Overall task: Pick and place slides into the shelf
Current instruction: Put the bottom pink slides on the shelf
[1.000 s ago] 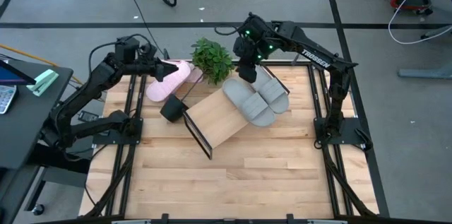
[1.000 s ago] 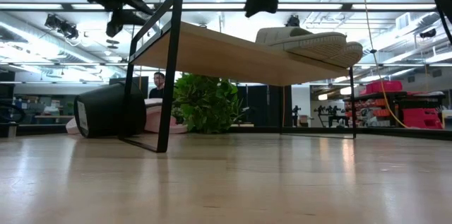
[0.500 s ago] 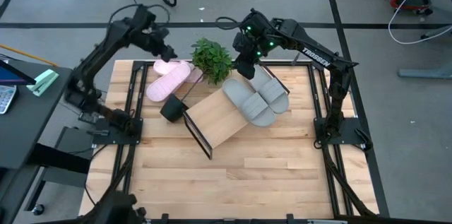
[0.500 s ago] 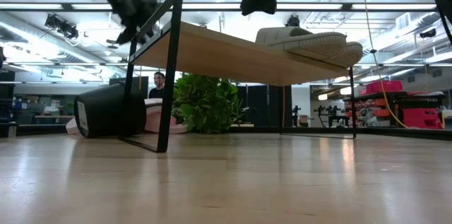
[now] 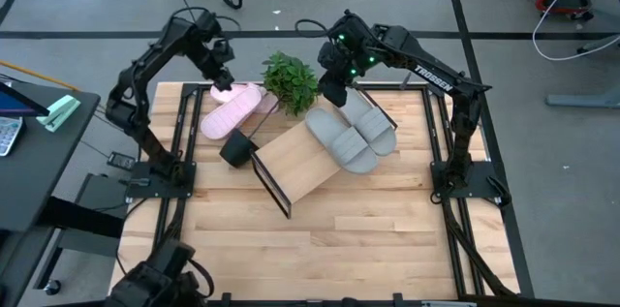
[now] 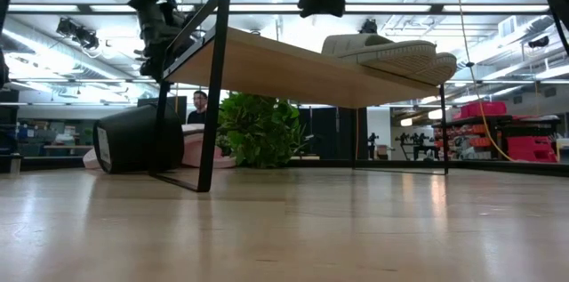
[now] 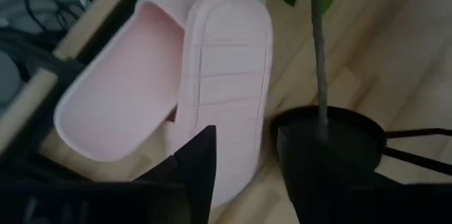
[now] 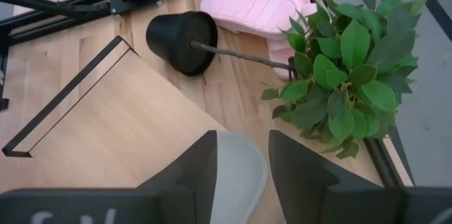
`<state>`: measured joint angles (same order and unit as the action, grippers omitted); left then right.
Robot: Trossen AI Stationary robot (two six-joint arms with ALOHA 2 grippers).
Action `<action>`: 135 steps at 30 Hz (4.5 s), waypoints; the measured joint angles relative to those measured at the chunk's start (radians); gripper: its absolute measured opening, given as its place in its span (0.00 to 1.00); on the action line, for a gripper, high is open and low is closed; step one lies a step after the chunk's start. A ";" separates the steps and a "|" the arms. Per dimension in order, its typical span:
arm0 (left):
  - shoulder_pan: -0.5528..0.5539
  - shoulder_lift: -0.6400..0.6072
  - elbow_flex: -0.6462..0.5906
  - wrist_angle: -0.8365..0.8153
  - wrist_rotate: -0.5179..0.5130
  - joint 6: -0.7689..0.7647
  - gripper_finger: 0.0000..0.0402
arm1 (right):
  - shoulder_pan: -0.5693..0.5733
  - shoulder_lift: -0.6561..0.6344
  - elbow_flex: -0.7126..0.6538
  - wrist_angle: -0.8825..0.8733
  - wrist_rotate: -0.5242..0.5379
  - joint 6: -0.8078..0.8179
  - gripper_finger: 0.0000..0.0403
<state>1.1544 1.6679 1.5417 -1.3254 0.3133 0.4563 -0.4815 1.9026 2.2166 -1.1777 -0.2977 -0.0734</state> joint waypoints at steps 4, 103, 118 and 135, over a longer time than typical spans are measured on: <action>0.001 0.001 -0.037 0.053 -0.014 0.006 0.40 | -0.001 0.000 0.000 0.001 0.000 -0.013 0.33; -0.006 0.186 0.193 -0.123 -0.101 -0.089 0.01 | -0.007 0.000 0.000 0.023 0.014 -0.026 0.32; -0.052 0.184 0.622 -0.245 -0.100 -0.217 0.01 | -0.007 0.000 0.000 0.301 0.003 0.054 0.32; -0.233 0.179 0.813 -0.244 -0.103 -0.270 0.00 | -0.069 0.004 0.001 0.602 -0.026 0.192 0.70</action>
<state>0.9217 1.8473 2.3547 -1.5697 0.2105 0.1867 -0.5504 1.9071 2.2173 -0.5758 -0.3240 0.1182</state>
